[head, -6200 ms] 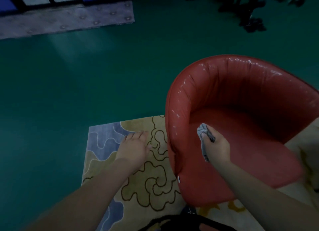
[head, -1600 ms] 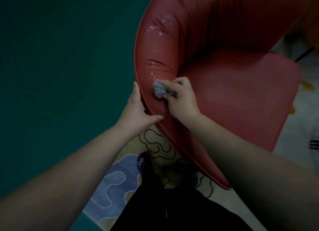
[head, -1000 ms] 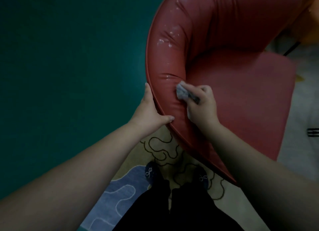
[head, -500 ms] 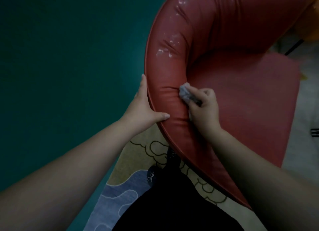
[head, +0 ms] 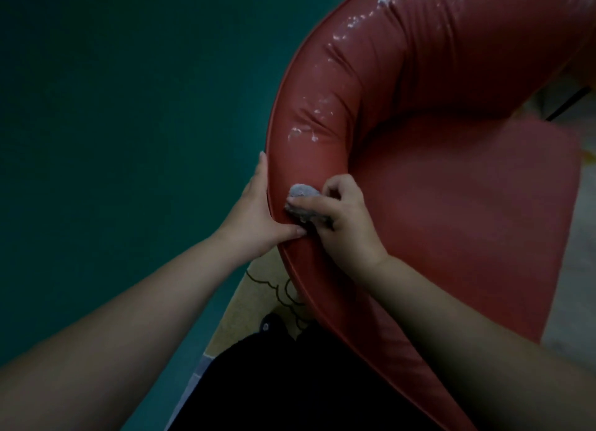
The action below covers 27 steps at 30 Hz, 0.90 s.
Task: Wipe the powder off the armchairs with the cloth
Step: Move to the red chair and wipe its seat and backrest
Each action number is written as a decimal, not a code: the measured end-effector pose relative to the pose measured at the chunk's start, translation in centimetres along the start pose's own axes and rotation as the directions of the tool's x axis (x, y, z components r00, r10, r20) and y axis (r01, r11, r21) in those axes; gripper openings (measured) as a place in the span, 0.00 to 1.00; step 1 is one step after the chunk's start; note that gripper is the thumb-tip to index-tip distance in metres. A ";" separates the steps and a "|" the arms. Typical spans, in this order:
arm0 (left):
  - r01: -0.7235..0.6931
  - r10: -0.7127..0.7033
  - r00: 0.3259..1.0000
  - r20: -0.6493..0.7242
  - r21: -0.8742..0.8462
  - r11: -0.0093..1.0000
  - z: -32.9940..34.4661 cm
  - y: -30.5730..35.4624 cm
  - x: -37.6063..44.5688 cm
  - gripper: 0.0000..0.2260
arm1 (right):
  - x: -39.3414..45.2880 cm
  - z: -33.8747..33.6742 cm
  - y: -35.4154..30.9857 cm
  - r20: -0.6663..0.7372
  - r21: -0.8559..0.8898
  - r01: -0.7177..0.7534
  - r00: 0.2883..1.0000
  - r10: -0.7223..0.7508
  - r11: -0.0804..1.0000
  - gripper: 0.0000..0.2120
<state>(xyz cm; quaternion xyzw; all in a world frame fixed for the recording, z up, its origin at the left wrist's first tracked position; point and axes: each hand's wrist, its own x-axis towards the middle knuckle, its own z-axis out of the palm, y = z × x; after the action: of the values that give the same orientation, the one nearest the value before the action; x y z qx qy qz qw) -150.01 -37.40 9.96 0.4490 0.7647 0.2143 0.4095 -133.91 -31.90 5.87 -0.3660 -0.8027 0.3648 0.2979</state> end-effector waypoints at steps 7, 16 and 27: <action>-0.007 0.007 1.000 0.022 0.017 1.000 -0.7 0.4 0.5 0.61 | -0.2 -0.9 1.4 -0.097 0.104 -0.242 0.963 0.252 0.965 0.21; -0.080 0.076 0.995 0.070 0.054 0.995 -2.7 0.6 3.4 0.61 | 1.3 1.0 -0.6 -0.165 0.137 -0.241 0.951 0.262 0.961 0.21; -0.146 0.133 0.979 0.155 0.073 0.987 -4.5 0.5 6.3 0.61 | 7.7 3.3 -2.0 -0.320 0.044 -0.238 0.917 0.240 0.970 0.23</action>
<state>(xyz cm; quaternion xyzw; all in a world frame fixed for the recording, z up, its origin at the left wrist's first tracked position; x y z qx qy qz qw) -155.14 -31.56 10.14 0.5331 0.7068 0.1759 0.4305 -141.39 -27.87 7.31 -0.5153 -0.6916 0.3351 0.3792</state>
